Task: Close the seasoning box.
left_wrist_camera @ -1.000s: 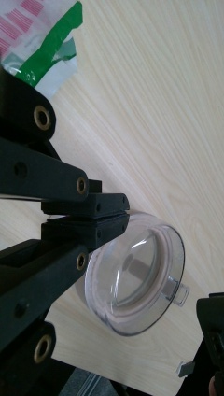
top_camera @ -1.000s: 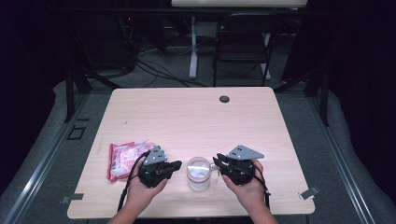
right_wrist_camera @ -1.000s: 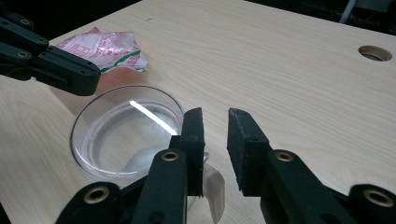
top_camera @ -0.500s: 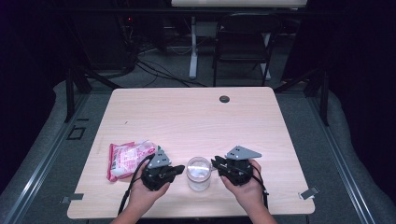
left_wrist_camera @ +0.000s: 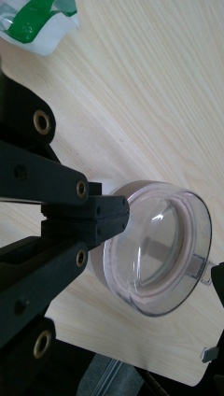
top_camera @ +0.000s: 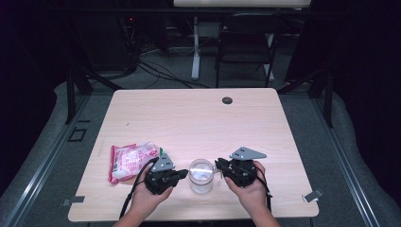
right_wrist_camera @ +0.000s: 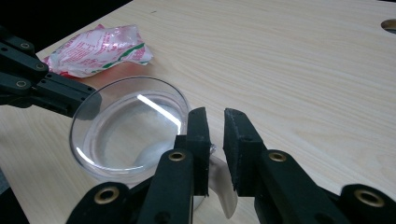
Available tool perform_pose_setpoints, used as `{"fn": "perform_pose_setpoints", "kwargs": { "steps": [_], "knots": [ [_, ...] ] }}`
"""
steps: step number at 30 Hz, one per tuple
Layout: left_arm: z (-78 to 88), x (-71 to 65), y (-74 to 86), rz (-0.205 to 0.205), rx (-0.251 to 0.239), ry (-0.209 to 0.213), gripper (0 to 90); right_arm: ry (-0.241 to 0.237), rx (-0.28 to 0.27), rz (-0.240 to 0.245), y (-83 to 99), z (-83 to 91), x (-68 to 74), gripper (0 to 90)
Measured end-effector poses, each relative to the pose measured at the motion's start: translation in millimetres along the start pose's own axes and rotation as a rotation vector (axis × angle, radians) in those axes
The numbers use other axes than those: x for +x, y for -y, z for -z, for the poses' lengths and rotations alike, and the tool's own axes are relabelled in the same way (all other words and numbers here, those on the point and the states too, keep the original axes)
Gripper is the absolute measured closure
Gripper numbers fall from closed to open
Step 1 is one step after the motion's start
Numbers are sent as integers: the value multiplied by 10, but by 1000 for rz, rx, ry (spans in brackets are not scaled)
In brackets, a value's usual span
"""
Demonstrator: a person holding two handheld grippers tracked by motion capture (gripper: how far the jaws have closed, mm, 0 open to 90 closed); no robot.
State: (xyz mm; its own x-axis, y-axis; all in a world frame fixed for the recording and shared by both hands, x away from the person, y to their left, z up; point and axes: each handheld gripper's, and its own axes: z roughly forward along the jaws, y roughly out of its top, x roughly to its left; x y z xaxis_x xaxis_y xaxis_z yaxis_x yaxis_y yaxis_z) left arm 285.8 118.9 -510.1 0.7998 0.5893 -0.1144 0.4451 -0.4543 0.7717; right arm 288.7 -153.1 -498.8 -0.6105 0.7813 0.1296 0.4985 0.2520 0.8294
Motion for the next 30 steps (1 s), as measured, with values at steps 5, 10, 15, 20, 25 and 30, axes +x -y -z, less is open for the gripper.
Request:
{"fn": "perform_pose_setpoints", "kwargs": {
  "steps": [5, 10, 15, 20, 25, 30],
  "knots": [
    [-5, 4, 2, -5, -3, 2, 900, -5, 5, 5, 7, 13, 27, 812],
    [8, -9, 11, -16, 16, 15, 900, -6, 8, -1, 7, 42, -1, 837],
    [-5, -29, 2, -29, 25, 4, 900, -1, 16, 22, 7, 48, 26, 870],
    [-18, -46, 57, -45, 59, -5, 900, -1, 3, 10, 20, 47, 34, 869],
    [-18, -56, 63, -47, 51, 8, 900, 0, 1, 8, 23, 46, 36, 871],
    [-32, -83, 65, -55, 48, 11, 900, 0, -1, 10, 25, 45, 34, 874]
  ]
}}
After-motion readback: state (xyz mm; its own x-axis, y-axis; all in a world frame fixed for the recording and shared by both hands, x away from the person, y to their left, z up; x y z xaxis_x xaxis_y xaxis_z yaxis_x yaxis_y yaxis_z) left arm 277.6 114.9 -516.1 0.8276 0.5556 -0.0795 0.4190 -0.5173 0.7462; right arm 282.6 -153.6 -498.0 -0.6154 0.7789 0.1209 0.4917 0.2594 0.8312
